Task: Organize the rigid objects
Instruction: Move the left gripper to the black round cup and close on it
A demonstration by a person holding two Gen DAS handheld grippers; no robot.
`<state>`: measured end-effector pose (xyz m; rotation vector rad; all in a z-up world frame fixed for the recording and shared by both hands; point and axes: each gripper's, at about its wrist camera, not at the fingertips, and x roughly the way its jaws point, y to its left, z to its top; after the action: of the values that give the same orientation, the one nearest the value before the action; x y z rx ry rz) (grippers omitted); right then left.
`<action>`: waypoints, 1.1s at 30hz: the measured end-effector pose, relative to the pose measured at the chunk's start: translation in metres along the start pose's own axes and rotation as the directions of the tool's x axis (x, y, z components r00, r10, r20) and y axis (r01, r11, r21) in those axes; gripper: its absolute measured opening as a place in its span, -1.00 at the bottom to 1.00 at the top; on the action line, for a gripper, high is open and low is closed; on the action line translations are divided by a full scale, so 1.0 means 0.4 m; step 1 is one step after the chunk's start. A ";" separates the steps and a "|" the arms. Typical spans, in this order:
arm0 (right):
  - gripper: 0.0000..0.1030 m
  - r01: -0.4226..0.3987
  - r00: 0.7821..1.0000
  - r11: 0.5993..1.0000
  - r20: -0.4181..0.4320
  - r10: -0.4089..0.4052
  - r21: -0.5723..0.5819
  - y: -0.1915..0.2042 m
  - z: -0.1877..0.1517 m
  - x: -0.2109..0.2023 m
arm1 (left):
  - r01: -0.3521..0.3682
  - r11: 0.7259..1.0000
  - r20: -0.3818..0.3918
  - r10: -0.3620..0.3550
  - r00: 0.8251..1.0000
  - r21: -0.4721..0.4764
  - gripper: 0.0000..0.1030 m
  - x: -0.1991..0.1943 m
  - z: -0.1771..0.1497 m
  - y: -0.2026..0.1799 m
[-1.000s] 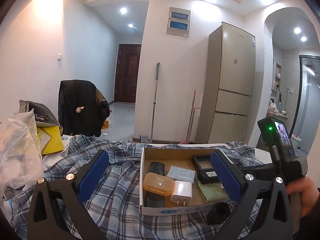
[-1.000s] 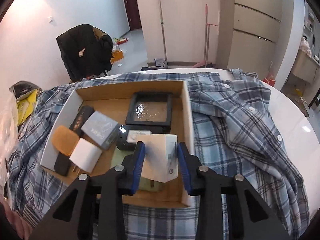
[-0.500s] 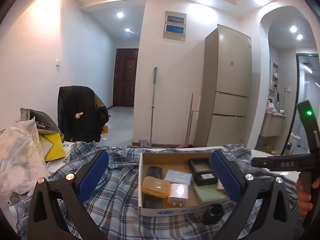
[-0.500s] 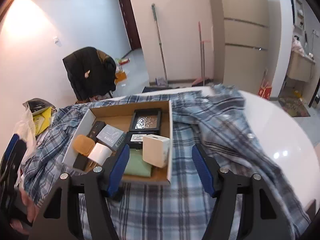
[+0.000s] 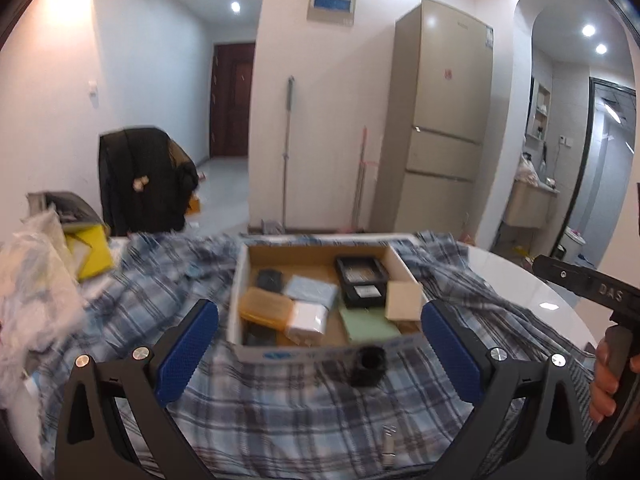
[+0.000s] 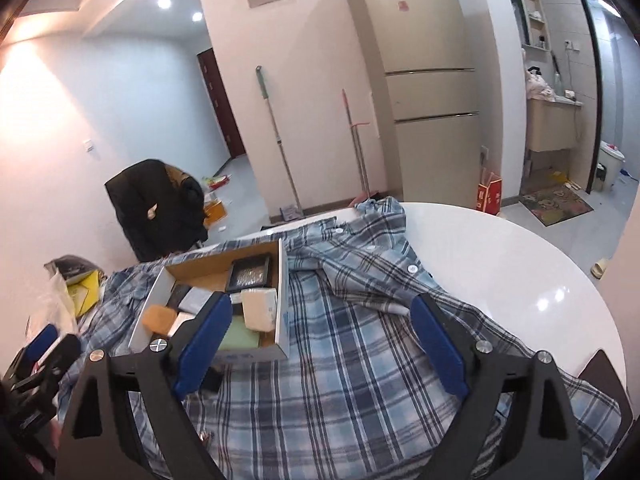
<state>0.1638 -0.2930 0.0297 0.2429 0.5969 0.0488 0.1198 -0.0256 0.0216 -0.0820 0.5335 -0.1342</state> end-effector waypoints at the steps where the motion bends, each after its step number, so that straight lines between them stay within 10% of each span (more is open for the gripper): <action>1: 0.75 -0.003 1.000 1.000 -0.002 0.003 -0.015 0.001 -0.006 -0.006 | 0.005 1.000 -0.032 -0.005 0.999 -0.008 0.85 0.016 -0.001 -0.008; 11: 0.75 -0.067 0.998 0.995 0.016 0.068 -0.078 -0.012 -0.045 -0.019 | 0.045 0.998 -0.297 -0.028 0.954 0.050 0.62 0.172 -0.026 -0.105; 18: 0.75 -0.068 0.997 0.996 0.016 0.069 -0.049 -0.044 -0.049 -0.014 | 0.084 0.991 -0.478 -0.024 0.878 0.106 0.40 0.320 -0.045 -0.142; 33: 0.75 -0.080 0.997 0.994 -0.030 0.078 -0.077 -0.037 -0.063 0.008 | 0.025 0.991 -0.566 0.055 0.823 0.132 0.02 0.368 -0.059 -0.156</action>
<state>0.1518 -0.3018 0.0042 0.1905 0.6107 0.1517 0.2266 -0.1104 -0.0654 0.1005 1.1264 -0.1802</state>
